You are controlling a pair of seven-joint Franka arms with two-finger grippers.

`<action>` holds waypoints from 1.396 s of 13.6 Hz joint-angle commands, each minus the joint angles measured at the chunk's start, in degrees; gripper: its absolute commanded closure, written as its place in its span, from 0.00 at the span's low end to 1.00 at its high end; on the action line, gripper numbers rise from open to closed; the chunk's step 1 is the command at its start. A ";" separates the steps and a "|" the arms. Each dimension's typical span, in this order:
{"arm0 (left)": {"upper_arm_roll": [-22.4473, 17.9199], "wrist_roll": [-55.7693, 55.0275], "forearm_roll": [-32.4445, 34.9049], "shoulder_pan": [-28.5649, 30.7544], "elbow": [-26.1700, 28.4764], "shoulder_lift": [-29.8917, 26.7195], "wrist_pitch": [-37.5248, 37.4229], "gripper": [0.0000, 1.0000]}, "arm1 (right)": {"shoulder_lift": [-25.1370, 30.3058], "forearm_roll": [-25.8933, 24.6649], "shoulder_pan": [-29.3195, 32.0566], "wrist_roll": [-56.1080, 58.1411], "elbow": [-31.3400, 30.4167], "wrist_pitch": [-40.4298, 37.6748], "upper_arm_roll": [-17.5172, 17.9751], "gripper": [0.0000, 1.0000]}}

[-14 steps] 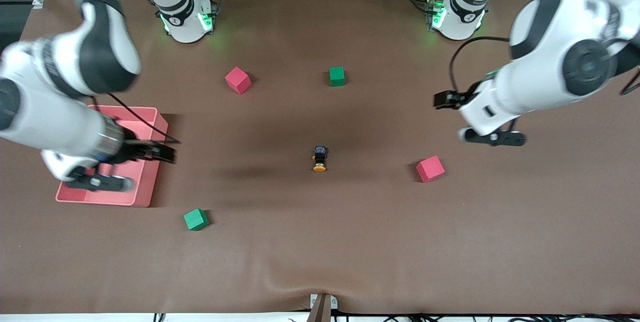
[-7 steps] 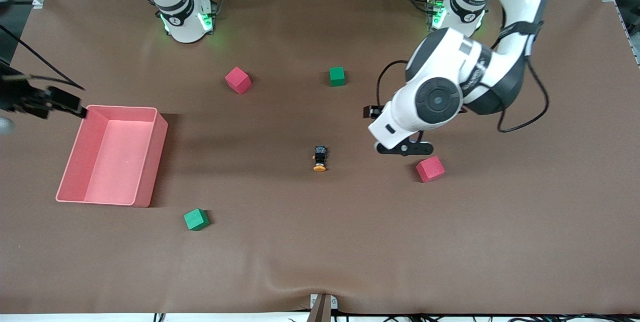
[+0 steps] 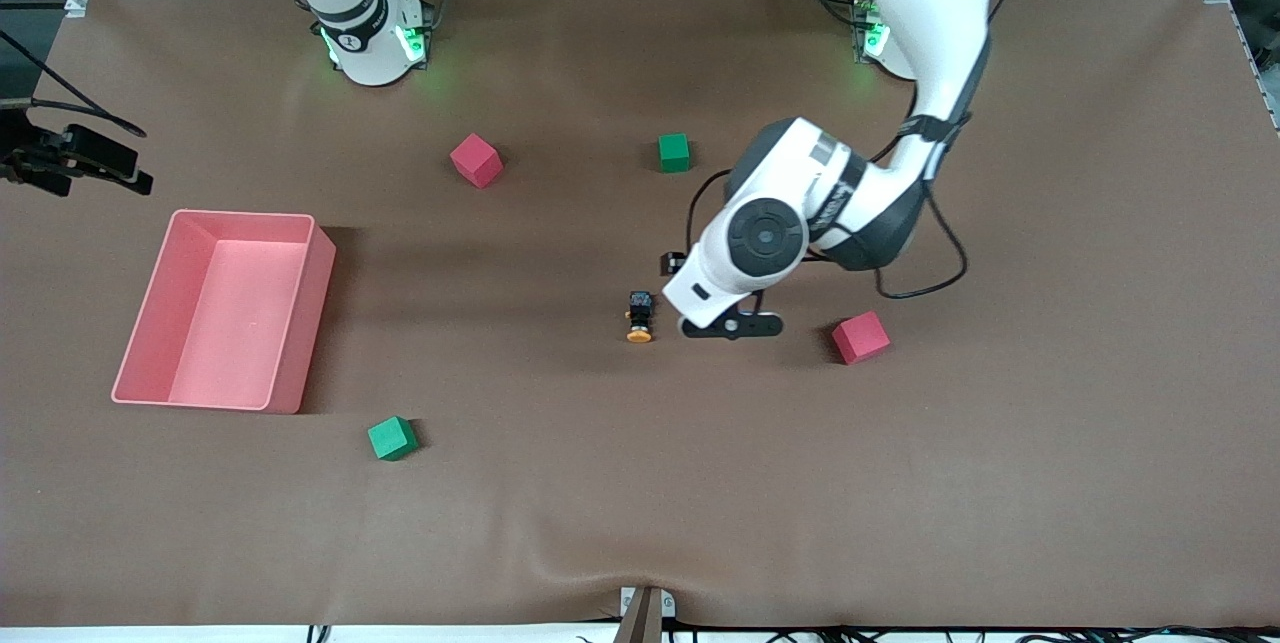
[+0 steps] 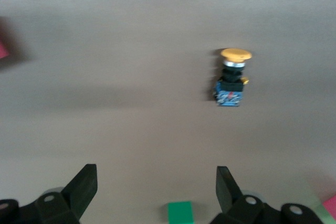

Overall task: Place and upright button with both arms
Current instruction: 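Raise the right gripper away while the left gripper reaches the button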

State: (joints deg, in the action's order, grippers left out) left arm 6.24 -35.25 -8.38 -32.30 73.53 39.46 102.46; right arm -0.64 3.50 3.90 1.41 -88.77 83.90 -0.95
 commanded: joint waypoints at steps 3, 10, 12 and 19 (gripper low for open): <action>-0.35 -2.98 0.74 -2.68 -3.05 5.44 6.86 0.00 | 1.26 -5.51 0.49 -2.73 -0.26 -0.85 1.21 0.00; 0.00 -2.89 0.65 -4.43 -6.03 10.90 11.96 0.00 | 1.08 -5.26 0.84 -2.82 -1.84 0.21 1.30 0.00; -0.09 -3.16 0.65 -4.71 -6.64 12.74 14.78 0.00 | 0.56 -5.26 1.02 -2.82 -2.02 0.30 1.21 0.00; -0.26 -7.03 0.65 -5.94 -6.74 16.17 21.37 0.00 | 0.21 -5.26 1.11 -2.81 -2.20 0.30 1.21 0.00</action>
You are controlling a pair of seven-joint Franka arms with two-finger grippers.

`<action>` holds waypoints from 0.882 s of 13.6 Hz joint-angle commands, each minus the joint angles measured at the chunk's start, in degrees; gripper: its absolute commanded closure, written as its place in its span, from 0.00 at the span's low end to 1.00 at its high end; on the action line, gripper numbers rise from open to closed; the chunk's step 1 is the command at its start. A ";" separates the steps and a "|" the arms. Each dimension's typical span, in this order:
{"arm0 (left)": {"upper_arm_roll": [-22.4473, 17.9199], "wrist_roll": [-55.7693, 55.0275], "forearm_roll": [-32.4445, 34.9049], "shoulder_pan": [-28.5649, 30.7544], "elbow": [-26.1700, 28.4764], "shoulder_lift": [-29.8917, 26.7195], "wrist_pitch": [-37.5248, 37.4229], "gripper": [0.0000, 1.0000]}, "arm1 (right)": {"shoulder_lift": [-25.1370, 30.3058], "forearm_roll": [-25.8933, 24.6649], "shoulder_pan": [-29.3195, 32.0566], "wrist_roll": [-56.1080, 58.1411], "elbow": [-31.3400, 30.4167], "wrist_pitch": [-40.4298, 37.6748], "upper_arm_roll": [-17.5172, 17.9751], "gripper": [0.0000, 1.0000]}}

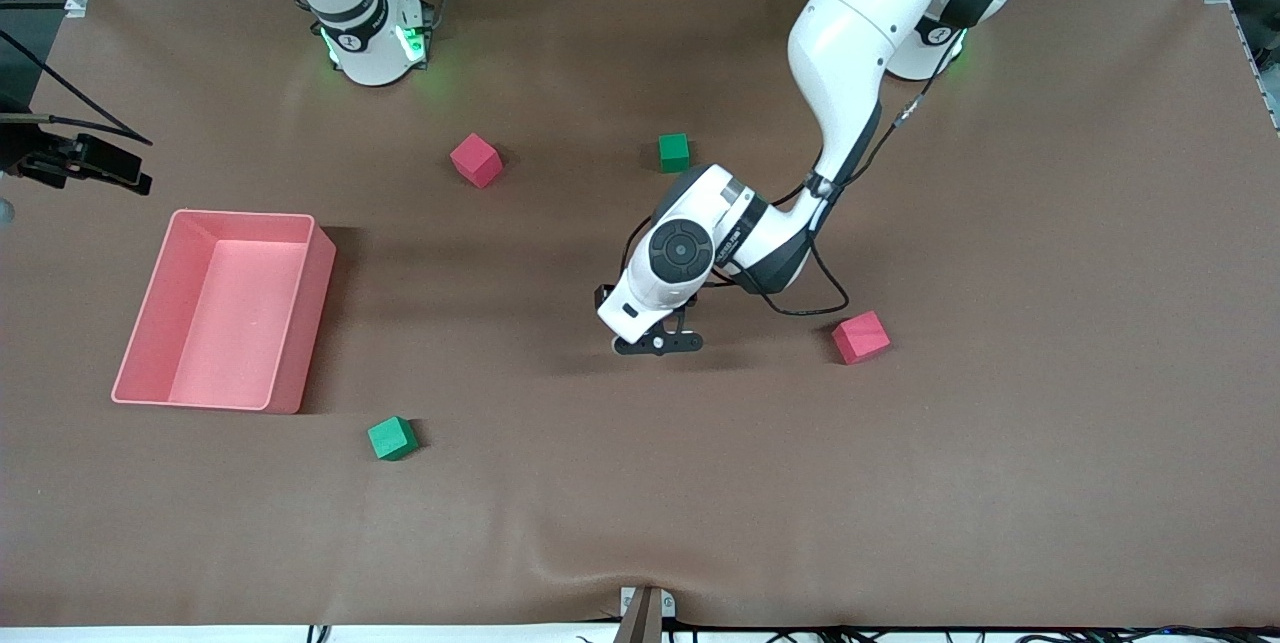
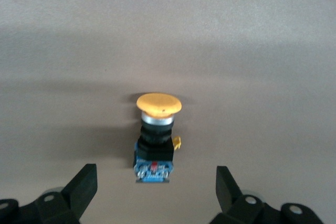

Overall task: Place and upright button with both arms
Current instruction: 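Close the left gripper on the button base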

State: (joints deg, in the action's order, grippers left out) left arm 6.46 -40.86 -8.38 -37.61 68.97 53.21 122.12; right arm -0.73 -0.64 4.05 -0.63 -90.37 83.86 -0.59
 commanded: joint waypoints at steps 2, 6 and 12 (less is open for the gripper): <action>-1.27 -1.24 0.65 -0.97 -2.08 2.25 1.72 0.03 | 0.38 -1.12 0.88 -0.77 -1.21 0.34 0.85 0.00; -1.01 -0.80 0.65 -0.97 -2.00 2.07 -0.66 0.12 | 0.38 -1.03 0.61 -0.77 -1.74 0.34 0.94 0.00; -1.10 0.51 0.65 -1.15 -1.56 2.43 -0.39 0.11 | 0.38 -1.03 0.52 -0.77 -2.01 0.34 0.94 0.00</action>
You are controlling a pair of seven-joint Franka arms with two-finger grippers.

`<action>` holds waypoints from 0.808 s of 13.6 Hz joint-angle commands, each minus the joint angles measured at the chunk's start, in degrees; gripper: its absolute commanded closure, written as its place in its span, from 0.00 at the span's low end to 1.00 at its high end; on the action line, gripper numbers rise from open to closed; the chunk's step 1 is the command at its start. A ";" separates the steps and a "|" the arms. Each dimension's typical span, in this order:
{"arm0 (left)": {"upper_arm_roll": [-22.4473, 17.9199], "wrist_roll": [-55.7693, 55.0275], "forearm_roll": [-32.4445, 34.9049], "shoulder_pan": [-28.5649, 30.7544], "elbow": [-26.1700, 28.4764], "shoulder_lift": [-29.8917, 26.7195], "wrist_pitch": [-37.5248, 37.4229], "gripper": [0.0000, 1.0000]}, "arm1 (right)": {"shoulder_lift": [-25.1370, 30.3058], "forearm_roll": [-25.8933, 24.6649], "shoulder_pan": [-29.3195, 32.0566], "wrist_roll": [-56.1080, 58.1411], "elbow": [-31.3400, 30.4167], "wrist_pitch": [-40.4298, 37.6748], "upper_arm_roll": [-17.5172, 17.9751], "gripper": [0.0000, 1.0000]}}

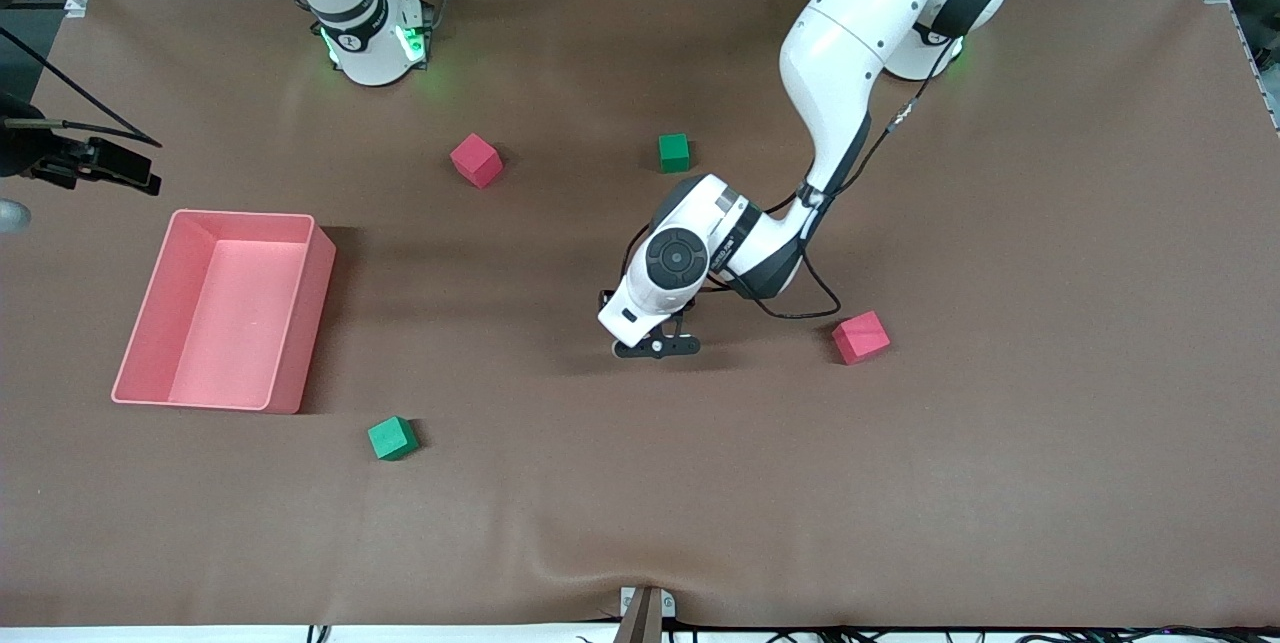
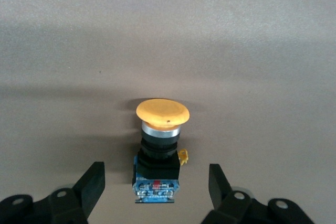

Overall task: Place and upright button with both arms
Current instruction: 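Close the left gripper on the button base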

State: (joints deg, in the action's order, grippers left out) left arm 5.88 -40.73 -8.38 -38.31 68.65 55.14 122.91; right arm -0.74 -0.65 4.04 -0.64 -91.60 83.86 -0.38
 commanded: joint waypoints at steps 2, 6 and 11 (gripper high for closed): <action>-0.43 0.74 0.56 -0.36 -1.24 0.66 -1.18 0.15 | 0.39 -1.02 0.53 -0.77 -0.86 0.34 0.73 0.00; -0.43 0.83 0.30 -0.45 -0.62 0.84 -1.18 0.15 | 0.39 -1.02 0.44 -0.77 -0.95 0.43 0.73 0.00; -0.17 0.92 0.30 -0.45 -0.53 0.93 -1.53 0.25 | 0.30 -1.02 0.35 -0.77 -0.95 0.52 0.73 0.00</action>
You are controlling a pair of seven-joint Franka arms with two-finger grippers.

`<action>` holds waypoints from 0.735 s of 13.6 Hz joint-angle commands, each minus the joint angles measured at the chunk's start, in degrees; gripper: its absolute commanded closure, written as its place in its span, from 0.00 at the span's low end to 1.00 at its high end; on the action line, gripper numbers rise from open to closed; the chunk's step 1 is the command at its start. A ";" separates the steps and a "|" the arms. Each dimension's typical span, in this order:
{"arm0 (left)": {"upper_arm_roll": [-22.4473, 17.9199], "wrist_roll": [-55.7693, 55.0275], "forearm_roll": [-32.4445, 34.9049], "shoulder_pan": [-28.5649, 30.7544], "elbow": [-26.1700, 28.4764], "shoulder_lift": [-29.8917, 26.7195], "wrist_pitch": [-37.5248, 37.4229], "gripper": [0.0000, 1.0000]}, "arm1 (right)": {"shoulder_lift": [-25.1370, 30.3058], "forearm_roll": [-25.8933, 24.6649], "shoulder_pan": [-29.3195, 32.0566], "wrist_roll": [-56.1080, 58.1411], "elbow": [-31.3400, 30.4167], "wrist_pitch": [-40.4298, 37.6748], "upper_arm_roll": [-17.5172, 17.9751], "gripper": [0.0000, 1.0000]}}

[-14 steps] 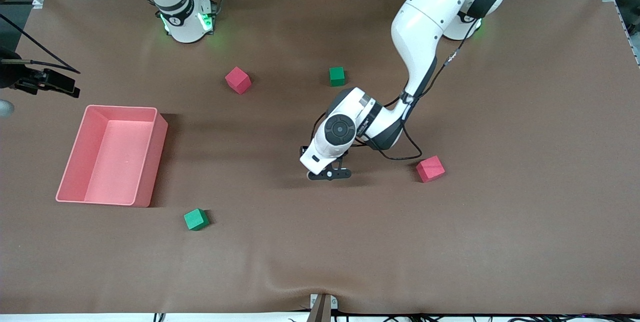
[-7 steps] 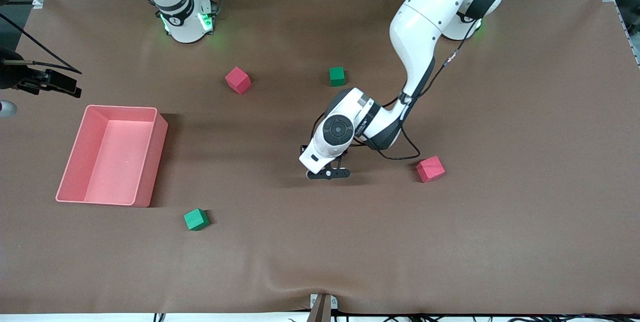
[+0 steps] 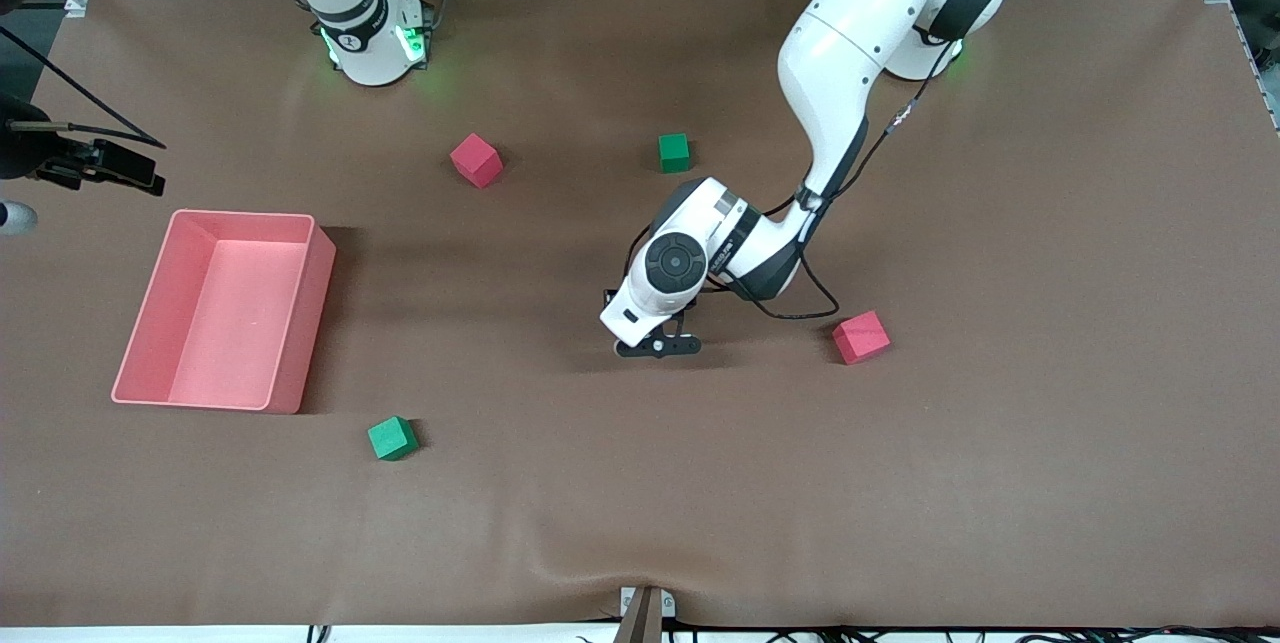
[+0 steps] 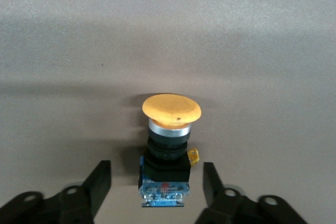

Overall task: Place and upright button with both arms
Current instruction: 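Close the left gripper on the button base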

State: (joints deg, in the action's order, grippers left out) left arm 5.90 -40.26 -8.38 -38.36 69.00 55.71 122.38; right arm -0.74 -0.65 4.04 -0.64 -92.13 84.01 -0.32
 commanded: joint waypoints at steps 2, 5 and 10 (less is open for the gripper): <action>-0.18 0.45 0.30 -0.40 -0.97 0.19 -1.09 0.29 | 0.30 -1.02 0.35 -0.77 -0.42 0.37 0.67 0.00; -0.18 0.45 0.30 -0.48 -0.97 0.36 -1.10 0.29 | 0.30 -1.02 0.35 -0.77 -0.51 0.37 0.67 0.00; -0.18 0.45 0.30 -0.48 -0.97 0.36 -1.10 0.56 | 0.30 -1.02 0.26 -0.77 -0.51 0.37 0.76 0.00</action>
State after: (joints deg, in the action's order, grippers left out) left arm 5.91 -40.25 -8.38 -38.53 69.00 55.72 122.22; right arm -0.74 -0.65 4.04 -0.64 -92.19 84.06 -0.22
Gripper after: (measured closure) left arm 0.423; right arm 0.000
